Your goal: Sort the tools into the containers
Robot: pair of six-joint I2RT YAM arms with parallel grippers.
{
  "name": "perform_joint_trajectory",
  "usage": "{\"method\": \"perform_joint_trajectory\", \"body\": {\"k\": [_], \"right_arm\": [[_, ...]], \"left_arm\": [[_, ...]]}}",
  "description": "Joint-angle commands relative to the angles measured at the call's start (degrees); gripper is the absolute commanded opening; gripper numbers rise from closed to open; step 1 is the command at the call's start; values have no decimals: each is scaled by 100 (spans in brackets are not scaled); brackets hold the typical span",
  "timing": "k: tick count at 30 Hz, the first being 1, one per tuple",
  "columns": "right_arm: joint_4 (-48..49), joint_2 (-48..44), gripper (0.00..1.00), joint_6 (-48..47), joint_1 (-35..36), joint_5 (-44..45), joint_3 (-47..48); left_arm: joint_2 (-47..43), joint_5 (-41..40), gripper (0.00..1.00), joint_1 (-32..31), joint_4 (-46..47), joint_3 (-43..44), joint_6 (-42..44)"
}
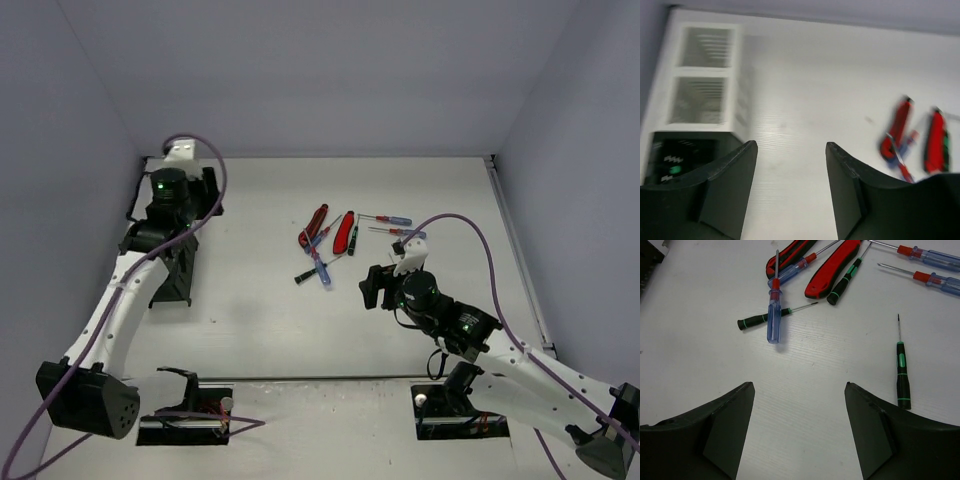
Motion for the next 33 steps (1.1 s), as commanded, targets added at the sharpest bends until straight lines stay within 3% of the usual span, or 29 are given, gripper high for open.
{"method": "perform_joint_trajectory", "body": {"k": [1,8,16,33], "right_arm": [[204,-15,70,-40,27,35,47],[148,-28,70,-11,27,-12,47],[88,-153,70,81,27,-57,20],[-285,-325,70,119,27,18,78]], "left_arm": [[450,593,53,-900,-863,561,636],[2126,435,53,-2248,-1554,1227,1068],[3469,744,53,-2835,-1917,1975,1257],[4898,283,48,-2993,-2251,2803,1472]]}}
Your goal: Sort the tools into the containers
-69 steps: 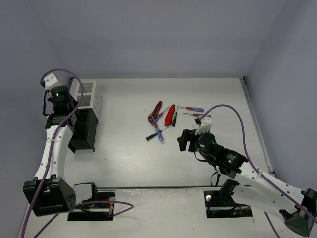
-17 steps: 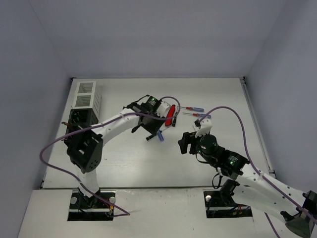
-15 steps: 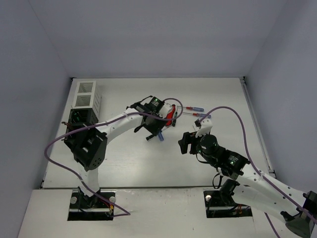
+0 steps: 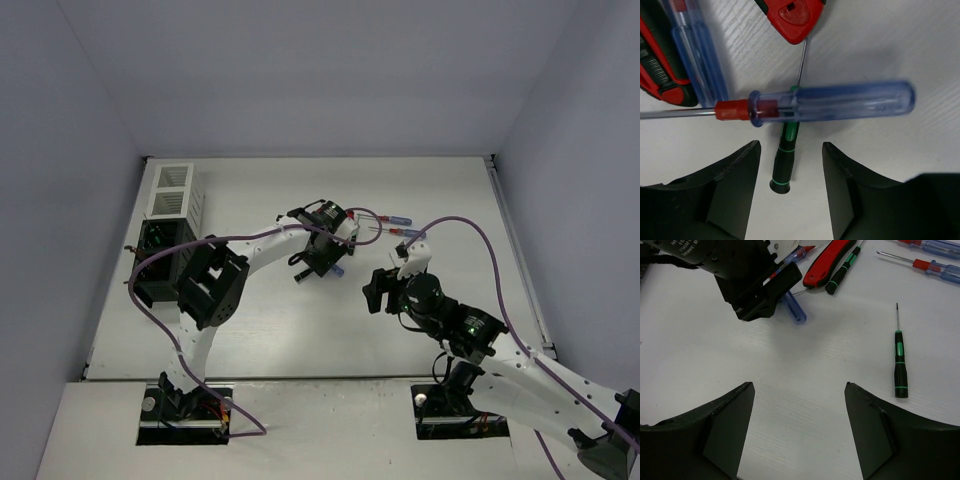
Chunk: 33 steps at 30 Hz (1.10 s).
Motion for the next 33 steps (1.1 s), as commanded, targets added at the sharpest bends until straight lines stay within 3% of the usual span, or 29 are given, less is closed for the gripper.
{"method": "perform_joint_trajectory", "body": {"k": [1,15,33], "right_arm": [[98,-92,70,39,27,107,73],[36,-146,70,89,27,145,57],[15,-87,70,157,24,167,7]], "left_arm": [[-148,-83,48,16,-206,306,192],[283,279,46,159,-232,825,199],[-217,614,32,-131,-232,313,111]]}}
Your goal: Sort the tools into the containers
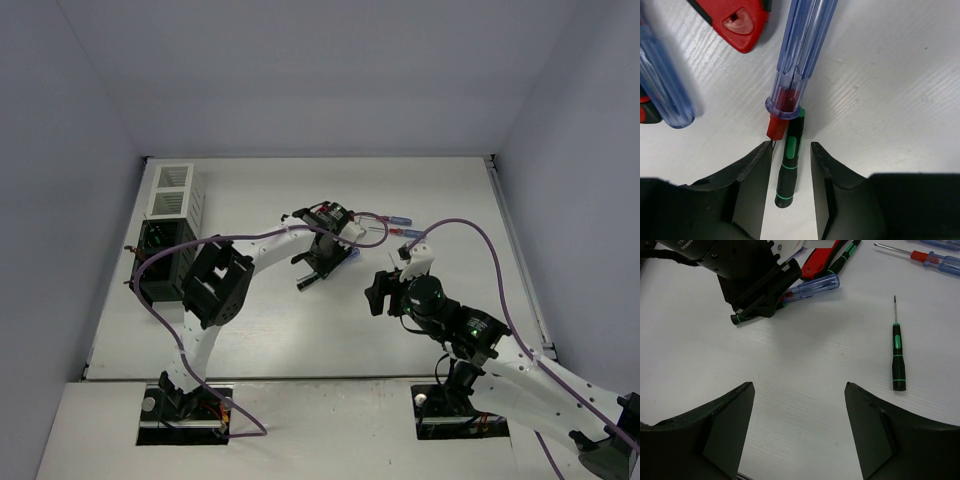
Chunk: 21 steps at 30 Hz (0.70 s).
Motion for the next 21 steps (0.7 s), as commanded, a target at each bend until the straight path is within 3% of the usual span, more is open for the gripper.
{"method": "perform_joint_trajectory", "body": {"k": [1,7,21], "right_arm": [[221,35,70,82,19,158,40],[213,27,70,99,27,155,29],[204,82,70,73,27,141,120]], "left_arm": [[-405,103,32,-58,-14,62,-4],[-300,66,32,-73,-1,126,-214],[-1334,-363,39,-258,-13,99,-610]]}}
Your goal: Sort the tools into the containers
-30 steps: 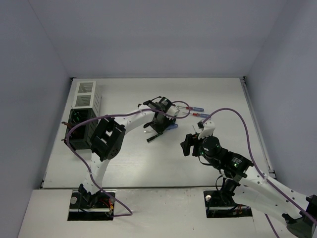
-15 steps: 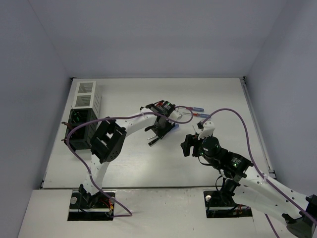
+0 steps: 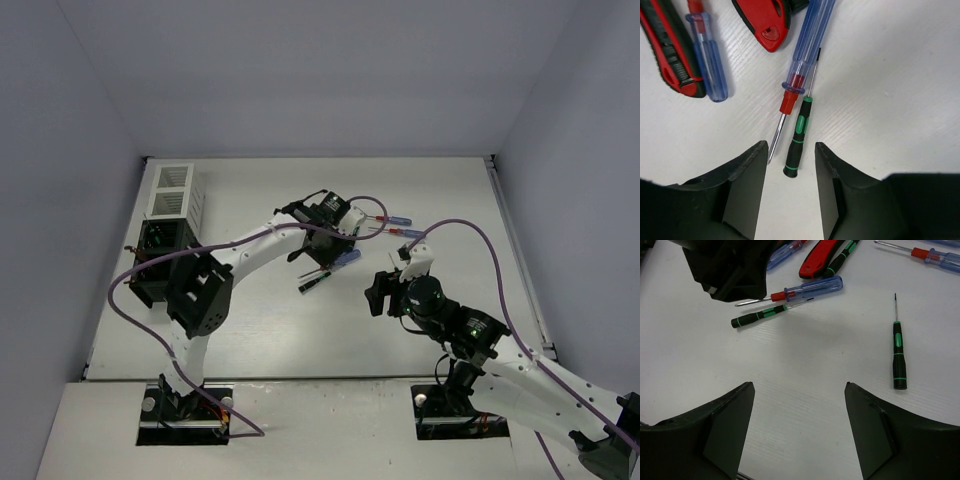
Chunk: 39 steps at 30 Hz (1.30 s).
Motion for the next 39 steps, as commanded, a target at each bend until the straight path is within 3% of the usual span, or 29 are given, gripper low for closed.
{"method": "perform_joint_trajectory", "body": {"k": [1,10,29,39], "right_arm": [[210,88,70,30,27,146,146],[210,141,70,30,27,106,193],[202,79,70,126,21,79,103],[202,81,70,126,27,95,95]], "left_arm": [[-623,-111,39,-197,16,73,-263],[-77,-43,30,-301,-130,-60,-199],[680,-465,30,-213,-363,551,54],[807,-313,30,-151,-466,672,112]]}}
